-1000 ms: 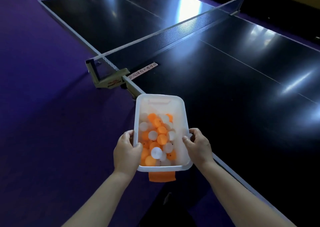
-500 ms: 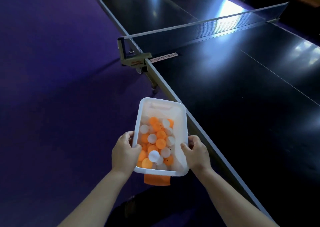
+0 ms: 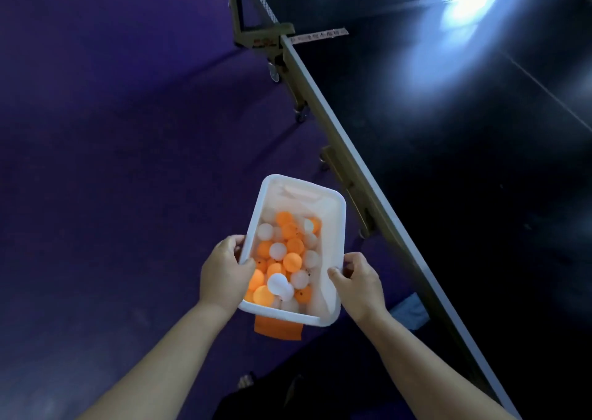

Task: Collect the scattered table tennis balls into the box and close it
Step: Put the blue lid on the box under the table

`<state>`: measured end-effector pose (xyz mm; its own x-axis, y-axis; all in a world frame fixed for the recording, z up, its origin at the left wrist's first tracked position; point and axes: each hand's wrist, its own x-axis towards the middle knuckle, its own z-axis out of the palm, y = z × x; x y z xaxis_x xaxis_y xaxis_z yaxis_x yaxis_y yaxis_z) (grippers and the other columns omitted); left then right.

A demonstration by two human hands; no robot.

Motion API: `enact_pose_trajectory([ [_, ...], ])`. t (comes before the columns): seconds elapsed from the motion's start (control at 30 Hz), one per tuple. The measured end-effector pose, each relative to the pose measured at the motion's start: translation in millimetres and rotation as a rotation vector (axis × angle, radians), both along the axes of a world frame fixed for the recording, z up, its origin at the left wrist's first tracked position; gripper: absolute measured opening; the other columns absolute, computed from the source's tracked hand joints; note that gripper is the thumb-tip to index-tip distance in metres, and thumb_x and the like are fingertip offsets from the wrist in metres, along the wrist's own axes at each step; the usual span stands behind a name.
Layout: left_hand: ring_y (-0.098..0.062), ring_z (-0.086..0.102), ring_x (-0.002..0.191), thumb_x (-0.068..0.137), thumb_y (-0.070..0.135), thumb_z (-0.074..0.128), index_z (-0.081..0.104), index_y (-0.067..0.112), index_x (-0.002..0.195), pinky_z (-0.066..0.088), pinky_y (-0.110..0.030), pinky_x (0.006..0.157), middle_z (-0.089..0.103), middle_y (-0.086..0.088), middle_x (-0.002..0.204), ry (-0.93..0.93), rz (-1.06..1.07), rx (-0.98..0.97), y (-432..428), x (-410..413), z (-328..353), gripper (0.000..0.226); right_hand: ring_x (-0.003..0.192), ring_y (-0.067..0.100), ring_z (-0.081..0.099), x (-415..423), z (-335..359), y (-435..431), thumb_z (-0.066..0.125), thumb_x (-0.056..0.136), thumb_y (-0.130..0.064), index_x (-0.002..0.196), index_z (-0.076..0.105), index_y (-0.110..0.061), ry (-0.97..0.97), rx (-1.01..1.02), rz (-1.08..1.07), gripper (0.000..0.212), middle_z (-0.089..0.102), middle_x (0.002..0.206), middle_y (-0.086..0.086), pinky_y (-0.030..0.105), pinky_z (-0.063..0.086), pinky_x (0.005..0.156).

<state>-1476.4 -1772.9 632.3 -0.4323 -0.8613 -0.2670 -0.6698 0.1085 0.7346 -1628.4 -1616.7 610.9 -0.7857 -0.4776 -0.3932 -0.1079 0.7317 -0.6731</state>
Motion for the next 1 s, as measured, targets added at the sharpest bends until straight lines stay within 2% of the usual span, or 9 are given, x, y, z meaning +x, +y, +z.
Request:
enact_pose_trajectory([
  [0.07,-0.009,0.058,0.086,0.08,0.012,0.058,0.058,0.024,0.107,0.049,-0.029,0.071,0.061,0.01,0.099,-0.013,-0.009,0.055,5.1,4.2,-17.0,0.03,0.078,0.004,0.057,6.6,-12.3,7.4,0.063,0.086,-0.03,0.1,0.054,-0.023,-0.034,0.024,-0.015,0.018,0.061,0.088,-0.011,0.021,0.048,0.061],
  [0.23,-0.009,0.058,0.086,0.081,0.013,0.057,0.057,0.026,0.107,0.046,-0.028,0.068,0.061,0.009,0.101,-0.068,-0.019,0.14,19.4,11.8,-90.7,0.029,0.075,0.001,0.055,19.5,-71.5,21.3,0.064,0.086,-0.03,0.099,0.051,-0.025,-0.079,0.093,-0.062,0.018,0.058,0.085,-0.013,0.016,0.041,0.055],
  [0.33,-0.01,0.058,0.086,0.081,0.013,0.056,0.058,0.027,0.108,0.046,-0.029,0.068,0.06,0.01,0.102,-0.108,-0.019,0.168,33.0,10.5,-140.7,0.03,0.076,0.003,0.056,19.5,-119.0,34.3,0.063,0.086,-0.029,0.097,0.05,-0.027,-0.152,0.125,-0.109,0.018,0.055,0.083,-0.015,0.019,0.044,0.058],
  [0.43,-0.013,0.059,0.09,0.081,0.014,0.057,0.058,0.027,0.111,0.046,-0.03,0.071,0.062,0.007,0.106,-0.118,-0.034,0.205,48.4,1.8,-201.2,0.033,0.079,0.007,0.057,13.8,-178.8,49.9,0.061,0.087,-0.028,0.099,0.049,-0.026,-0.3,0.171,-0.174,0.018,0.057,0.088,-0.009,0.026,0.048,0.064],
  [0.53,-0.022,0.061,0.094,0.08,0.012,0.058,0.059,0.023,0.116,0.041,-0.029,0.069,0.063,0.001,0.107,-0.151,-0.046,0.216,64.5,-14.3,-273.9,0.038,0.08,0.008,0.056,1.1,-249.3,66.8,0.064,0.086,-0.029,0.1,0.046,-0.024,-0.284,0.209,-0.148,0.023,0.057,0.092,-0.007,0.025,0.046,0.065],
  [0.67,-0.027,0.059,0.094,0.079,0.01,0.061,0.058,0.018,0.121,0.042,-0.031,0.072,0.06,-0.006,0.11,-0.132,-0.064,0.227,89.4,-47.4,-384.5,0.043,0.088,0.012,0.056,-25.3,-351.6,91.7,0.065,0.086,-0.028,0.113,0.046,-0.021,-0.244,0.256,-0.159,0.034,0.057,0.101,-0.004,0.023,0.045,0.064],
  [0.73,-0.028,0.059,0.095,0.081,0.009,0.061,0.057,0.016,0.123,0.043,-0.032,0.073,0.058,-0.008,0.114,-0.122,-0.105,0.19,100.8,-64.8,-440.1,0.043,0.09,0.014,0.057,-38.8,-402.3,104.1,0.067,0.084,-0.027,0.116,0.047,-0.017,-0.223,0.27,-0.181,0.039,0.059,0.104,0.0,0.027,0.05,0.071],
  [0.9,-0.025,0.06,0.101,0.086,0.01,0.056,0.056,0.019,0.125,0.04,-0.028,0.073,0.063,-0.004,0.117,-0.075,-0.186,0.111,117.3,-101.9,-559.6,0.04,0.09,0.015,0.059,-55.8,-511.1,132.3,0.072,0.08,-0.027,0.106,0.046,-0.02,-0.223,0.221,-0.235,0.038,0.059,0.098,-0.001,0.033,0.053,0.076],
  [1.0,-0.021,0.059,0.105,0.09,0.014,0.049,0.055,0.024,0.127,0.04,-0.027,0.076,0.063,0.0,0.121,-0.071,-0.209,0.064,115.9,-125.3,-611.1,0.039,0.083,0.009,0.058,-59.6,-563.3,143.5,0.072,0.079,-0.037,0.101,0.044,-0.022,-0.183,0.193,-0.204,0.039,0.057,0.092,-0.006,0.027,0.05,0.067],
])
